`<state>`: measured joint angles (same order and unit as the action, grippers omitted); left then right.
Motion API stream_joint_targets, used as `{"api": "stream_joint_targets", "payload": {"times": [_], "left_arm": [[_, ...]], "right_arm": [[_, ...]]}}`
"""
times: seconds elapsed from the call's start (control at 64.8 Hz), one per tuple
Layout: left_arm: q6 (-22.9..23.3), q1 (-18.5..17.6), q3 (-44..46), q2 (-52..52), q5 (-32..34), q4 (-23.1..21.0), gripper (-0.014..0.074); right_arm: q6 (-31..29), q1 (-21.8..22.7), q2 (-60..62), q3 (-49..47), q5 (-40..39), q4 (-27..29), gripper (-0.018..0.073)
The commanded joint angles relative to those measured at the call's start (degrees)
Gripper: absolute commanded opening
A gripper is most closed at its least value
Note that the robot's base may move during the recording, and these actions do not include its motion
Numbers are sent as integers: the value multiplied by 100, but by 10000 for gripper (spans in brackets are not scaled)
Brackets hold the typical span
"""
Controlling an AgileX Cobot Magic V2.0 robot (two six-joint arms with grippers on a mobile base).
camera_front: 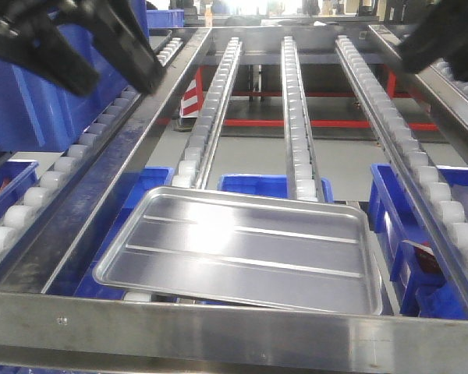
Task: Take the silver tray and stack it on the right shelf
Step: 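Position both grippers at opposite short edges of the tray and close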
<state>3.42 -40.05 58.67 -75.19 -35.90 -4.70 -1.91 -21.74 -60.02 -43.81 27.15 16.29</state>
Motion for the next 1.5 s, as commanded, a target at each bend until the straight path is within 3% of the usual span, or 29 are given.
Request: {"api": "stream_joint_targets", "payload": {"times": [0.0,0.108,0.262,0.618,1.482], "left_arm": [[303,76,674,-375,-439,-39,349],[784,99,1199,-1016,-983,301,349],[1283,88,1655,-1719,-1054,611,349],[2266,88,1926,-2409,-1298,1489,349],[2348,155,1926,-3042,-1066,1482,349]], "right_arm": [[292,-28,-263,-397,-86,91,408],[639,-28,-712,-525,140,91,408],[1261,-28,-1419,-604,310,84,406],[1372,-28,-2542,-604,119,67,406],[1372,-16,-2967,-604,-134,67,406]]}}
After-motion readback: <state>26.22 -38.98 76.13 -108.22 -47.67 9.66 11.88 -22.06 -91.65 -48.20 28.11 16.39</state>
